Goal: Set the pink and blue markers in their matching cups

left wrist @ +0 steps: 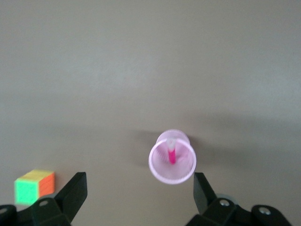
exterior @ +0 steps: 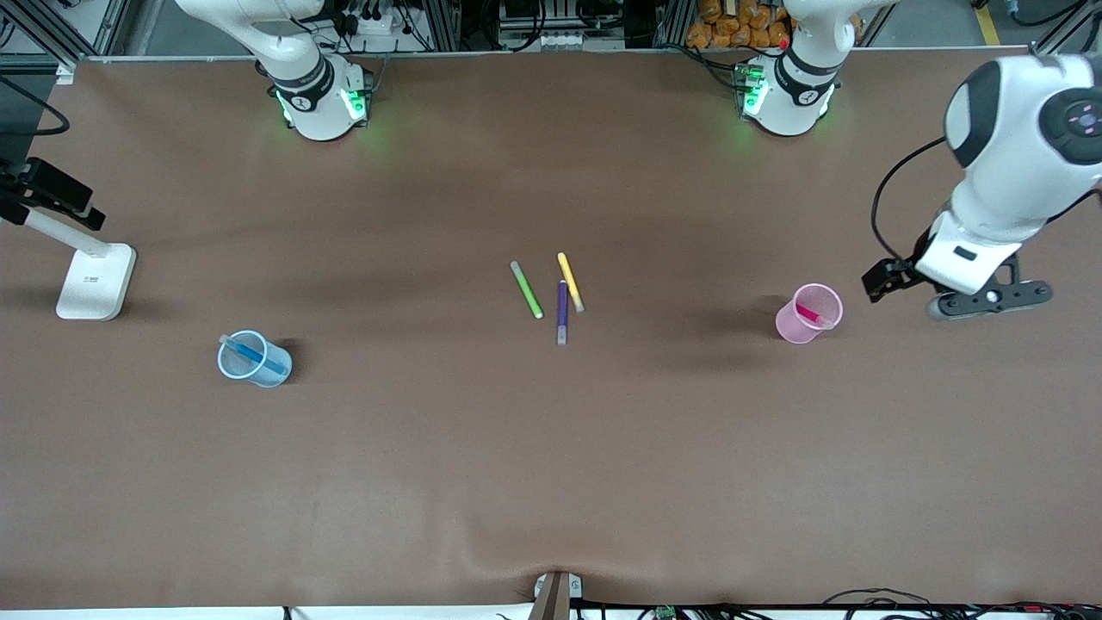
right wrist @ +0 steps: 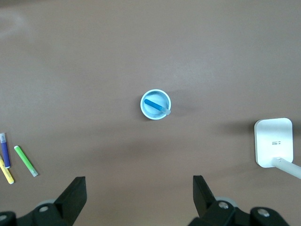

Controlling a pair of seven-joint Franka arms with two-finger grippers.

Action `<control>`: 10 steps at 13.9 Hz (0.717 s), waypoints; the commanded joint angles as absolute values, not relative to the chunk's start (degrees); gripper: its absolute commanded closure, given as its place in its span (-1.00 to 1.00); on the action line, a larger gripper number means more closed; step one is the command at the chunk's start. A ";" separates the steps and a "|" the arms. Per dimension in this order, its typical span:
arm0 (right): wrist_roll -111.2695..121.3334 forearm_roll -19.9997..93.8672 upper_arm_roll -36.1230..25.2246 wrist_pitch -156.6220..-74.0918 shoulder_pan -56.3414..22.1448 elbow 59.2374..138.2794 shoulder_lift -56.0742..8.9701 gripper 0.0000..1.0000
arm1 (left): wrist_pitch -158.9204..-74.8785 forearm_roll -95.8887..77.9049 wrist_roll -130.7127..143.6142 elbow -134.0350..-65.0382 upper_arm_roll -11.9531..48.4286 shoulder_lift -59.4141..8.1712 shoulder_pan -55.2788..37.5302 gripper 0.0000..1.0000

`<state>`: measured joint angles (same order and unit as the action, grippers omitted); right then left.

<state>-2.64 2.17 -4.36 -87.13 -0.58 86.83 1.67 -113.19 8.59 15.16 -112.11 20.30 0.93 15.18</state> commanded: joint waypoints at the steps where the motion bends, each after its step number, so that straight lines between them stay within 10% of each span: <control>1: -1.85 2.64 -3.78 -88.59 0.44 90.53 4.75 -1.00 | -100.50 7.21 13.89 -100.76 20.57 0.27 15.47 -1.00; 10: -1.32 0.53 -3.60 -87.80 0.26 89.91 4.75 -1.00 | -90.97 7.20 12.04 -88.61 20.48 0.70 15.47 -1.00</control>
<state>-2.09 1.35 -4.34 -87.56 -0.58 88.43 2.95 -93.67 7.73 13.58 -92.80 20.35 1.21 15.14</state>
